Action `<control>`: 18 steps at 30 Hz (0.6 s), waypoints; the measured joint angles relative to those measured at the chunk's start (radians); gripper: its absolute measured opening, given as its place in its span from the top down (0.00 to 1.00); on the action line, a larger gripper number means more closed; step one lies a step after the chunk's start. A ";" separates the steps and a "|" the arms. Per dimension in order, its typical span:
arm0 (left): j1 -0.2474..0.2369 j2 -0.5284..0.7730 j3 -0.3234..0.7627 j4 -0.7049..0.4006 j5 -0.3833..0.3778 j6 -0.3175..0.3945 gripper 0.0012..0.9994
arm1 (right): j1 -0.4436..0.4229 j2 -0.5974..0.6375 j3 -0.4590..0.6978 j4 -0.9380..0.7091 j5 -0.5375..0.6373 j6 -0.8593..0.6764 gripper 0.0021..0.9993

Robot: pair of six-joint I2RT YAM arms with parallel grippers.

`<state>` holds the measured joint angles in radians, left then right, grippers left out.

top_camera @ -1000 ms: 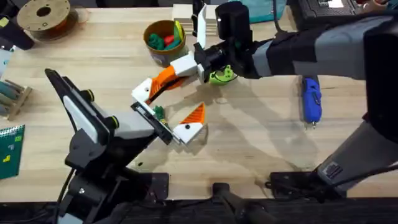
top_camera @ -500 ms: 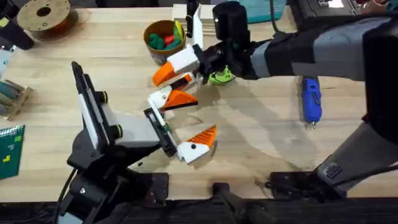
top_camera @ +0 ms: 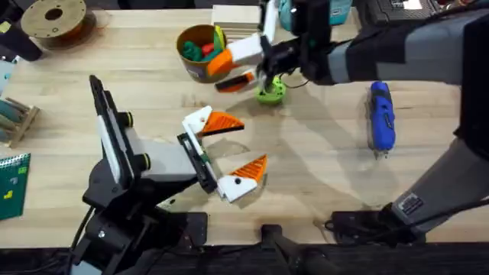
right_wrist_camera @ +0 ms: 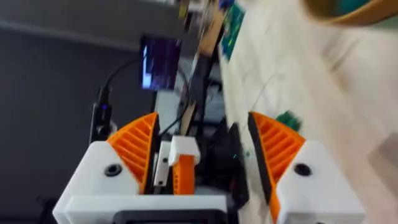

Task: Pick up the gripper from the table and insert it into the empty holder that is missing its gripper. Then pick up a screw, insert it into the mounting hole, and use the screwdriver to tighten it. Finally, clean up the table by picking up the vegetable and placing it into the bucket.

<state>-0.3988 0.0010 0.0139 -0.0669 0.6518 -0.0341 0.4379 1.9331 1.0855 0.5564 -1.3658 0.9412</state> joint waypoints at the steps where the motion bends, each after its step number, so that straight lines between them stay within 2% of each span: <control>1: 0.000 0.000 0.000 0.000 0.000 0.000 0.01 | -0.018 0.000 0.000 0.000 0.014 -0.007 0.20; 7: 0.000 0.000 0.000 0.000 0.003 0.000 0.01 | -0.131 -0.028 0.000 -0.055 0.075 -0.051 0.20; 9: 0.000 0.000 0.000 0.000 0.003 0.000 0.01 | -0.171 -0.058 0.000 -0.156 0.095 -0.095 0.20; 13: 0.000 0.000 0.000 0.000 0.004 0.000 0.01 | -0.247 -0.137 0.002 -0.472 0.156 -0.248 0.19; 18: 0.000 0.000 0.000 0.000 0.004 0.000 0.01 | -0.287 -0.265 0.004 -0.836 0.208 -0.471 0.19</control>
<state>-0.3988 0.0010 0.0139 -0.0673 0.6556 -0.0341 0.1509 1.6681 1.0893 -0.2795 -1.1578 0.4704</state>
